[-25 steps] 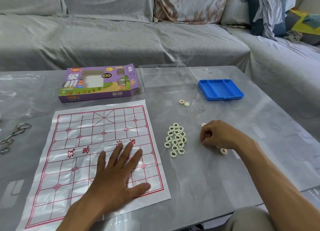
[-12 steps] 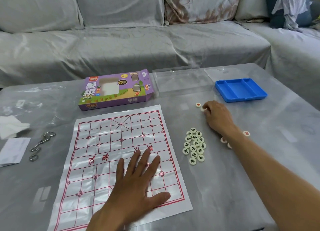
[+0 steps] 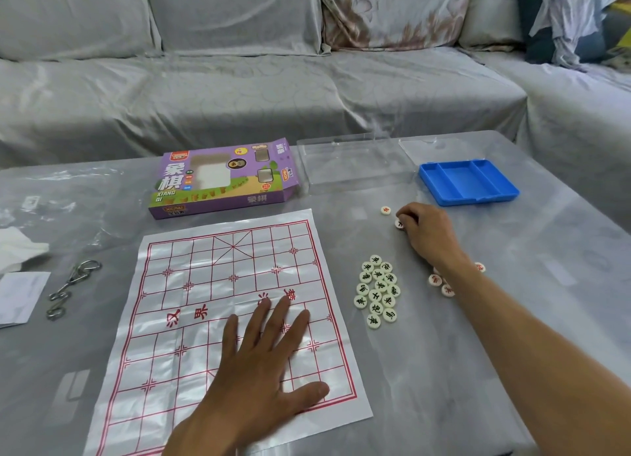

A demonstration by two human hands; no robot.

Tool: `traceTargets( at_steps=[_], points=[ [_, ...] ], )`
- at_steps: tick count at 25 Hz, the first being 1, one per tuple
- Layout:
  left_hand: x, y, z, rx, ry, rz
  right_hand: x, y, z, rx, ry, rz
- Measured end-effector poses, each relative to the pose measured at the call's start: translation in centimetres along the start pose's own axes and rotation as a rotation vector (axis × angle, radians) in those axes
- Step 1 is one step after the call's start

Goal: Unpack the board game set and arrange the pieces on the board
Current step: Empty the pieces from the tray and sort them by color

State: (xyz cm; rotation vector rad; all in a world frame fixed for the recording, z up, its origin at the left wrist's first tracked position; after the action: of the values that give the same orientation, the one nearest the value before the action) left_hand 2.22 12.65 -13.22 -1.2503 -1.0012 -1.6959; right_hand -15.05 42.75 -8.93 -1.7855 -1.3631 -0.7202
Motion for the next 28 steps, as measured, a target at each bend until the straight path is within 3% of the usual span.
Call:
traceTargets(
  at_steps=[2, 8, 11, 12, 15, 16, 21, 25, 28],
  points=[
    [0.4, -0.1, 0.0, -0.011, -0.009, 0.046, -0.2, -0.1, 0.2, -0.027, -0.029, -0.055],
    [0.2, 0.1, 0.1, 0.027, -0.012, -0.068, 0.8, 1.7, 0.2, -0.079, 0.023, -0.317],
    [0.3, 0.0, 0.2, 0.029, -0.038, -0.068, 0.0, 4.0, -1.2, -0.015, 0.01, -0.481],
    [0.3, 0.0, 0.3, 0.024, -0.03, -0.064, -0.3, 4.2, -1.7, 0.008, 0.01, -0.464],
    [0.6, 0.0, 0.4, 0.007, -0.06, -0.007, 0.5, 2.5, -2.4, 0.034, 0.035, -0.196],
    [0.3, 0.1, 0.3, 0.022, -0.06, -0.054, 0.4, 1.8, -2.8, 0.077, 0.089, -0.151],
    [-0.5, -0.4, 0.2, -0.017, -0.059, -0.086, -3.6, -0.6, -2.2, 0.169, 0.381, -0.358],
    [-0.3, -0.3, 0.0, 0.016, -0.021, -0.059, -1.1, 0.8, -0.9, 0.205, 0.271, -0.29],
    [0.1, -0.1, 0.0, 0.015, 0.001, -0.041, 1.1, 3.7, -0.1, 0.124, 0.272, -0.267]
  ],
)
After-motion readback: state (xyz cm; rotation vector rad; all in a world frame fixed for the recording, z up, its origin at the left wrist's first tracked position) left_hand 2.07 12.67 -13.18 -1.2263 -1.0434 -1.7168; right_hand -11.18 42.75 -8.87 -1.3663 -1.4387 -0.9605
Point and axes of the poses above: each hand's wrist, its own y-axis away from the middle knuckle, its own x-axis out of the back of the hand, z = x × y, the point moved 8 cm from there along -y, towards the middle knuckle, and after that the axes turned 2 degrees about x, right-handed, at the moved point
